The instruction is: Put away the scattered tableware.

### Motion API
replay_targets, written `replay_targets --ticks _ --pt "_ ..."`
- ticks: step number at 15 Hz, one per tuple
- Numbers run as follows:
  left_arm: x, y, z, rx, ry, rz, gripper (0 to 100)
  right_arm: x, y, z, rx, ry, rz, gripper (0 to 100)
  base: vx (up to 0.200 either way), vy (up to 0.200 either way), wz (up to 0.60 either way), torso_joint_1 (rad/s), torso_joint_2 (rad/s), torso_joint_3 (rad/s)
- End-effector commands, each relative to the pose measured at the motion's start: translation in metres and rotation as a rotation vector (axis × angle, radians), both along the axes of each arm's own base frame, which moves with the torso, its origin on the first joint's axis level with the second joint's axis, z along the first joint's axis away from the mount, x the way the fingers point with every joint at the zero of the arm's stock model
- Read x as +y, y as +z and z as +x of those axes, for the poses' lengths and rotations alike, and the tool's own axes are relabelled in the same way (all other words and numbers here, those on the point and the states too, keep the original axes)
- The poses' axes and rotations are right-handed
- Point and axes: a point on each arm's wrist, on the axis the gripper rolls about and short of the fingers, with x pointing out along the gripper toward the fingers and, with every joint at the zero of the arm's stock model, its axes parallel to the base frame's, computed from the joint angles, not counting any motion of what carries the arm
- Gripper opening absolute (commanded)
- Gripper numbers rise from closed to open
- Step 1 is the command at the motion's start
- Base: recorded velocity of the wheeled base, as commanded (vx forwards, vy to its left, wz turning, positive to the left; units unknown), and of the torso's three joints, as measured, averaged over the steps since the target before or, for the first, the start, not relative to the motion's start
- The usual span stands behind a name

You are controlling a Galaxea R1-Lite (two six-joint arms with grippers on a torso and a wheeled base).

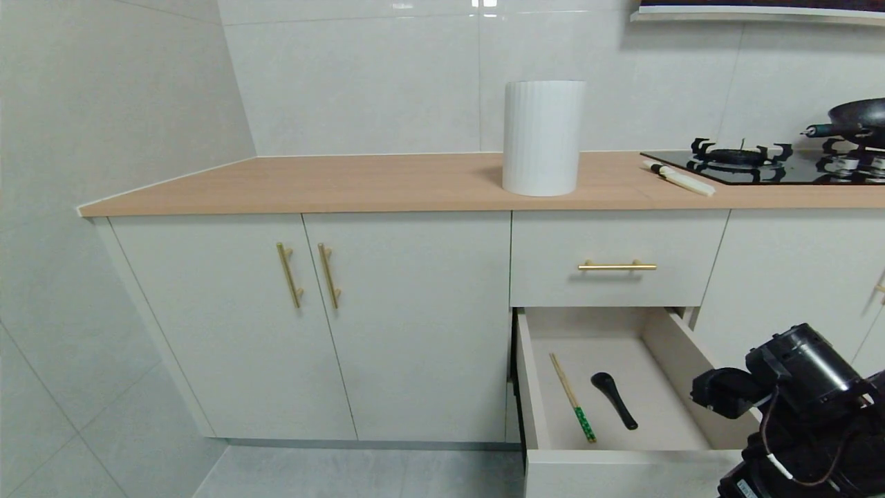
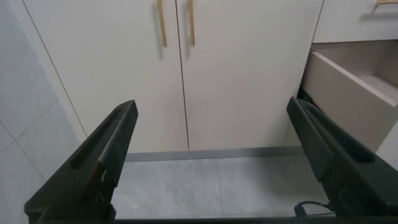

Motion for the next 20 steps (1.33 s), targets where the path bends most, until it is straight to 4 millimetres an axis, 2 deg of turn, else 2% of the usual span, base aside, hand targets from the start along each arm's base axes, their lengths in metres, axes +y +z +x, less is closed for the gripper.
replay_targets --ticks 1,5,14,20 --pt "0.000 0.000 0.000 0.001 -0.001 0.000 100 0.004 -0.015 0.005 0.066 0.008 -0.027 100 0.000 0.000 0.00 0.000 0.00 0.000" --pt "0.000 0.000 0.000 0.001 0.001 0.000 100 0.010 -0.029 0.023 0.081 -0.068 -0.021 100 0.000 0.000 0.00 0.000 0.00 0.000" --pt "0.000 0.000 0.000 0.001 -0.001 0.000 100 0.026 -0.030 0.060 0.013 -0.383 -0.015 100 0.000 0.000 0.00 0.000 0.00 0.000" --pt "0.000 0.000 0.000 0.001 -0.001 0.000 100 0.031 -0.040 0.075 -0.049 -0.461 -0.024 100 0.000 0.000 0.00 0.000 0.00 0.000"
